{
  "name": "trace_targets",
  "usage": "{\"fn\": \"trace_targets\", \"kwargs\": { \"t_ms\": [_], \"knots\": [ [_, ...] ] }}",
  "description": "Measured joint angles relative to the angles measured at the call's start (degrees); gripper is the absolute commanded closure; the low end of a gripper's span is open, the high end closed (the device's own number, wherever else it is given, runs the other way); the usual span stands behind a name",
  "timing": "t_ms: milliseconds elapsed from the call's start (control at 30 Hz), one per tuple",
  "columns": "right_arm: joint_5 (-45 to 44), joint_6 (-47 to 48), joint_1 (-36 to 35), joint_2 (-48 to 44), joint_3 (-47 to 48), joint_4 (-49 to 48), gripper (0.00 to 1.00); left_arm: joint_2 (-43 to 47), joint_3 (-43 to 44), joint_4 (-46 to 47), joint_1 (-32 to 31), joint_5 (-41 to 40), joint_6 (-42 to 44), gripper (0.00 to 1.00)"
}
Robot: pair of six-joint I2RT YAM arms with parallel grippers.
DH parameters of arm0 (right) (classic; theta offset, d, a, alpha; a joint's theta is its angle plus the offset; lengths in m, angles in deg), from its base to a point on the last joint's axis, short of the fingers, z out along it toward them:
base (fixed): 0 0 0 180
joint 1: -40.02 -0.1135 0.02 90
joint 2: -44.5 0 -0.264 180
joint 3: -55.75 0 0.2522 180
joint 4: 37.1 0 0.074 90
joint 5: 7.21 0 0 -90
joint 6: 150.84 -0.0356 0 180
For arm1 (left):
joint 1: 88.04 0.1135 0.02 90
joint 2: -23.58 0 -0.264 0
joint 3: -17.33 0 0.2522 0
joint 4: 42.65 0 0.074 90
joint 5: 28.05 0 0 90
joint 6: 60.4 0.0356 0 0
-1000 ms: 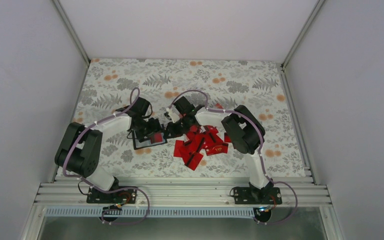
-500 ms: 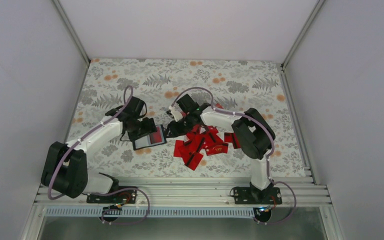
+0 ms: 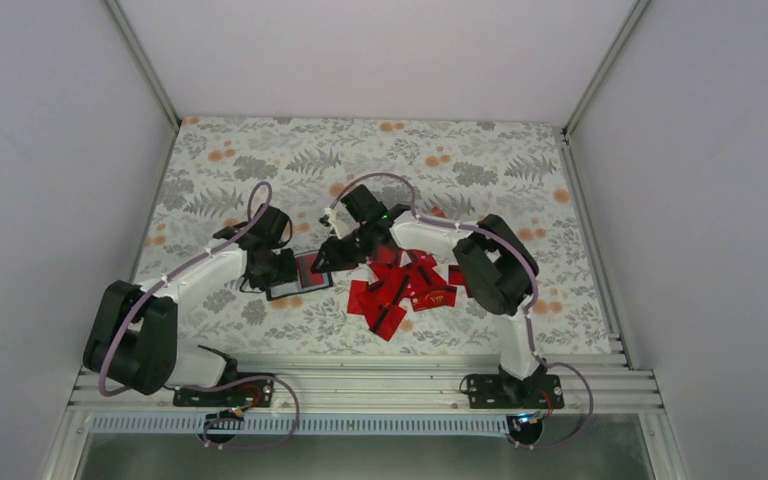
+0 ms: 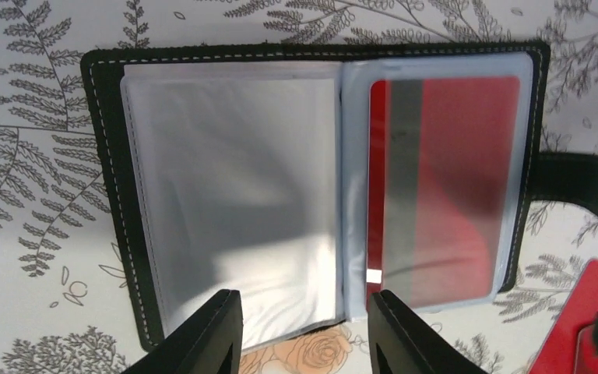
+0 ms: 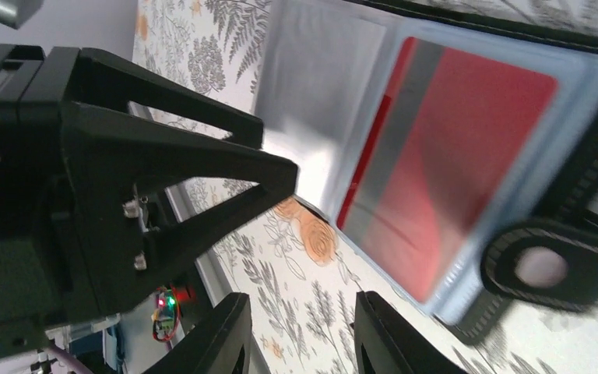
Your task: Put the credit cards into the card holder
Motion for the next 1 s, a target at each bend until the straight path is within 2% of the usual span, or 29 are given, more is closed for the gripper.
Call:
{"fn": "trace_targets", "kwargs": {
  "t_ms": [133, 467, 667, 1000],
  "knots": [
    [0.0, -1.4, -1.9, 3.0, 3.3, -0.1, 0.66, -0.5, -0.3, 1.6, 0.0, -0.1, 1.0, 0.70],
    [-5.8, -4.2, -2.9, 5.6, 5.6, 2.3, 0.67, -3.9, -1.0, 4.7, 0.4, 0.2, 3.5, 0.77],
    [-9.6, -4.8, -2.7, 5.7, 5.6, 3.8, 0.67, -6.0, -1.8, 7.1, 0.7, 1.8, 4.9, 0.80],
    [-10.8, -5.0, -2.6, 6.2, 5.6, 4.6, 0.67, -7.5, -1.7, 9.6, 0.8, 4.5, 6.4, 0.81]
  ]
}}
